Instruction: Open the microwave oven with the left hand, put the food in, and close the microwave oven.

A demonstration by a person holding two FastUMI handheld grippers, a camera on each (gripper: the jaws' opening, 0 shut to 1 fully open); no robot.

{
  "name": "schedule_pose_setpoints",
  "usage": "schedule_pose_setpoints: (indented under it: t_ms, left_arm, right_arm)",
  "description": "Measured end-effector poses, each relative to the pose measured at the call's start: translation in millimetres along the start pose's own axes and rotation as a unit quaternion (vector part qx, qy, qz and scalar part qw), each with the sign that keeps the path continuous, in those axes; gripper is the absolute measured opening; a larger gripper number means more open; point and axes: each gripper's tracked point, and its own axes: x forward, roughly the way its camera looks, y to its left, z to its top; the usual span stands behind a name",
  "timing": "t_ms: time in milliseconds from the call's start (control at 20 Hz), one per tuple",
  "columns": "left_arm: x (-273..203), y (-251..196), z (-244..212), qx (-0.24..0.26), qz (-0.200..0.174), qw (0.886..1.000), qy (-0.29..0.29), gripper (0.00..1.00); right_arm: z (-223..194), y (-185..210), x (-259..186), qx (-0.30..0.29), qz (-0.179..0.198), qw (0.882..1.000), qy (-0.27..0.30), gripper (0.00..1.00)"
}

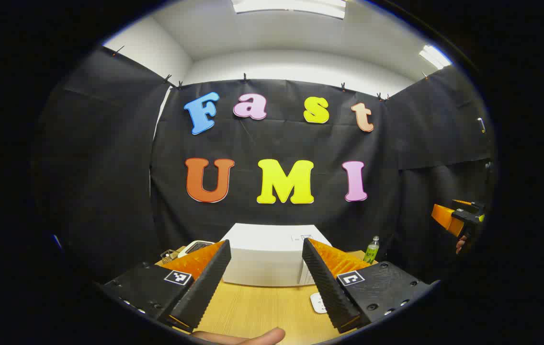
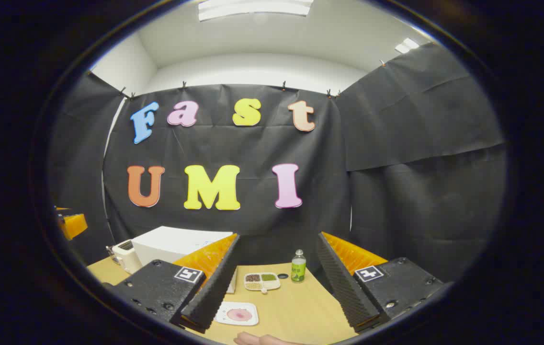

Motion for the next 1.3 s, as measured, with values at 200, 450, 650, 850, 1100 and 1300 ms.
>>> schedule_pose_setpoints:
  t_ms: [200, 450, 650, 850, 1100, 1300]
  left_arm:
    - [-4, -5, 12, 0.003, -0.004, 1.000, -0.009, 0.82]
    - [-5, -8, 28, 0.003, -0.006, 1.000, -0.015, 0.82]
    - [-7, -15, 29, -0.001, -0.010, 1.000, -0.015, 0.94]
    - [-3, -20, 20, -0.014, -0.004, 1.000, 0.001, 0.94]
    - [21, -31, 12, -0.014, -0.004, 1.000, -0.002, 0.94]
    - [48, -32, -6, -0.004, 0.008, 1.000, 0.004, 0.94]
  right_arm:
    - [6, -9, -1, 0.006, -0.003, 1.000, -0.004, 1.00]
    - [21, -17, -6, 0.014, -0.007, 1.000, -0.013, 0.91]
    - [31, -22, -8, 0.008, -0.007, 1.000, -0.021, 0.91]
    - [31, -23, -12, 0.008, -0.003, 1.000, -0.024, 0.91]
    - [26, -27, -9, 0.023, 0.001, 0.999, -0.028, 0.91]
    - [23, -31, -5, 0.027, 0.010, 0.999, -0.033, 0.91]
